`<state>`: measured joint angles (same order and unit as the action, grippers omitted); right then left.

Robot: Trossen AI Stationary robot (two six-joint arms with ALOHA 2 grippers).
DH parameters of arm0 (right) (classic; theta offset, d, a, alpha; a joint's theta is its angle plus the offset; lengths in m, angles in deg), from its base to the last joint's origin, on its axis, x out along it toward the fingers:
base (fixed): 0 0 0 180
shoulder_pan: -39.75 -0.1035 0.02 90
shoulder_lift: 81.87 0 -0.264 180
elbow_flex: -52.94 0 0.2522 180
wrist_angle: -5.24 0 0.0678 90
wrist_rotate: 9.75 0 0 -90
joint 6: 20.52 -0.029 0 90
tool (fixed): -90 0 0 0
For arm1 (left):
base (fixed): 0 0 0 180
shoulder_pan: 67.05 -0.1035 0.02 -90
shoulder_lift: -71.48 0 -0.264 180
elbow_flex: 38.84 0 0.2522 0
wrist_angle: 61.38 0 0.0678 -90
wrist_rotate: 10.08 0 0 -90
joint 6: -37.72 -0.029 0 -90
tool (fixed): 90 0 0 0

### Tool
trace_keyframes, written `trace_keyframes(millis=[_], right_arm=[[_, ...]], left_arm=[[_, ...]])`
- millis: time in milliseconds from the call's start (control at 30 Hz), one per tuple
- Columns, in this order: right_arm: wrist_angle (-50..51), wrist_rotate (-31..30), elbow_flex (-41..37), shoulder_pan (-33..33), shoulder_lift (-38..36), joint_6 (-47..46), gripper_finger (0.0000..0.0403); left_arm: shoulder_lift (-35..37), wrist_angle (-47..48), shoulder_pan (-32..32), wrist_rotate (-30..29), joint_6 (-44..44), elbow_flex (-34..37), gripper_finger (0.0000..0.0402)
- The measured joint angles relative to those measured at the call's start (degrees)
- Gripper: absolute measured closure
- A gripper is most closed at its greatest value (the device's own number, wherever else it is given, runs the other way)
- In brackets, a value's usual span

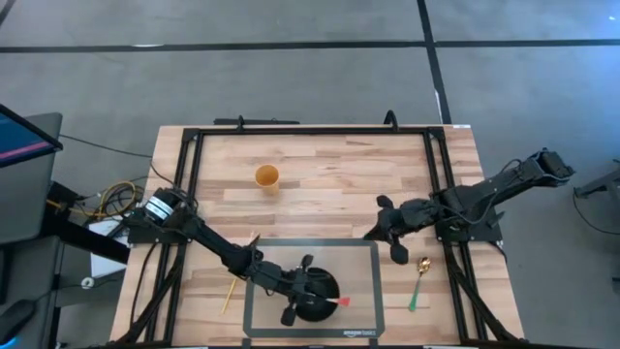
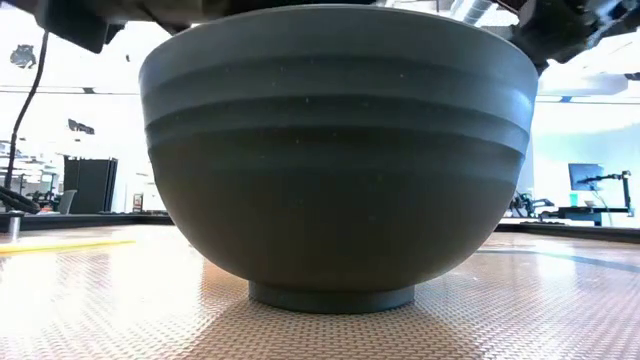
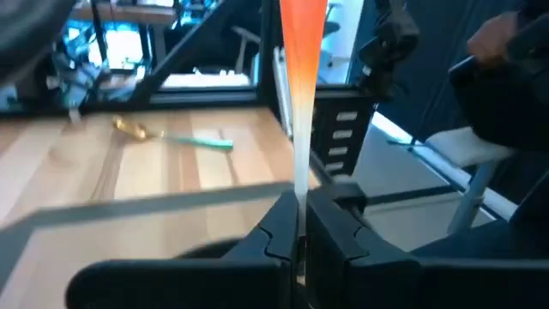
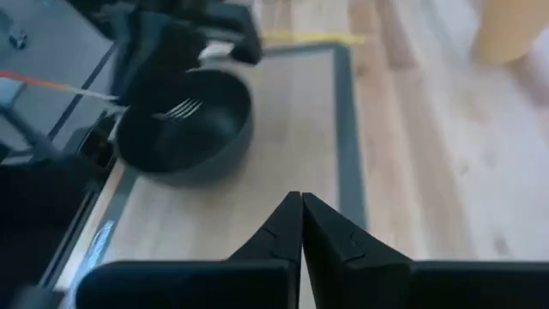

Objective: Pick & Place Utensil
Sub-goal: Put the white orange fork into the black bowl on the transparent mat

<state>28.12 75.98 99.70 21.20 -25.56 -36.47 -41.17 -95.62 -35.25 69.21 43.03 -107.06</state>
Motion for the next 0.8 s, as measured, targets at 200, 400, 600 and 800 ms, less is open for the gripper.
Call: trace_keyframes(millis=[200, 400, 600, 800], right_arm=[[-0.9, 0.0, 0.0, -4.2, 4.7, -2.0, 0.0402], [-5.2, 2.4, 0.0, -4.2, 10.7, -2.1, 0.0402], [-16.3, 7.6, 0.0, -4.3, 16.8, -2.2, 0.0402], [-23.1, 7.9, 0.0, -4.9, 22.6, -3.5, 0.0402]], left_arm=[[-2.2, 3.0, -0.3, -1.0, 2.1, 0.1, 0.0389], [-2.3, 3.2, -0.3, -1.7, 4.5, 1.4, 0.039], [-2.3, 3.2, -0.3, -1.7, 6.1, 2.6, 0.0387], [-2.3, 3.2, -0.3, -1.7, 6.0, 2.6, 0.0388]])
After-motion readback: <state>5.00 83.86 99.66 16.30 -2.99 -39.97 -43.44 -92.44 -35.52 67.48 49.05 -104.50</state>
